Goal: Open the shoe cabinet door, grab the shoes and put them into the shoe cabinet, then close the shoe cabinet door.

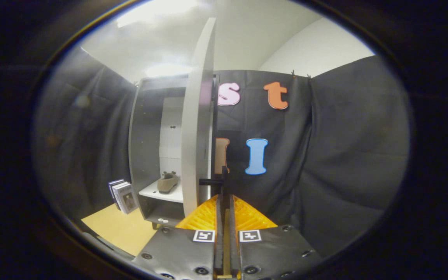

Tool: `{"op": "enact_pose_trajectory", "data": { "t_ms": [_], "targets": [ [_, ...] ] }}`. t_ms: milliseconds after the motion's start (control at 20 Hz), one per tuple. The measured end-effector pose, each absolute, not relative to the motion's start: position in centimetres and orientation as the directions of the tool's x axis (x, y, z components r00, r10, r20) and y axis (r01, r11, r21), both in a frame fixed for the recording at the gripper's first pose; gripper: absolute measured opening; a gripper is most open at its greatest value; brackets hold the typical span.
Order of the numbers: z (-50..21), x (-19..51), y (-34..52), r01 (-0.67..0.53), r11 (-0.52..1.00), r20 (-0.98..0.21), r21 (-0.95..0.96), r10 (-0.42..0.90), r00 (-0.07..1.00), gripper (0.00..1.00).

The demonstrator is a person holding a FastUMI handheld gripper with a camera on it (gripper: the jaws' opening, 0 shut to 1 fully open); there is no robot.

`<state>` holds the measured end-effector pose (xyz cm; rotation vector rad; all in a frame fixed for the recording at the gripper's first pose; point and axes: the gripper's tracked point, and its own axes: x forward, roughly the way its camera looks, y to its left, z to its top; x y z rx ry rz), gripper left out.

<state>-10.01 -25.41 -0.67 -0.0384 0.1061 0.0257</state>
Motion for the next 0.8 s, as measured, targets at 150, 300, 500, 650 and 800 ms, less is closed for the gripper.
{"op": "enact_pose_trajectory", "data": {
  "t_ms": [150,300,500,650,800],
  "targets": [
    [-0.8,-12.2,-23.7,-0.027,0.999,-0.120,-0.036,0.023,0.992,0.08],
    [-1.4,-13.5,-21.0,-0.027,0.999,-0.139,-0.028,0.023,0.990,0.08],
    [-3.6,-13.5,-15.8,-0.035,0.999,-0.178,0.033,0.041,0.983,0.08],
    [-6.9,-12.9,-10.1,-0.068,0.996,-0.241,0.061,0.081,0.967,0.12],
    [-11.3,-12.3,-5.8,-0.061,0.996,-0.319,0.062,0.078,0.945,0.20]
  ]
}}
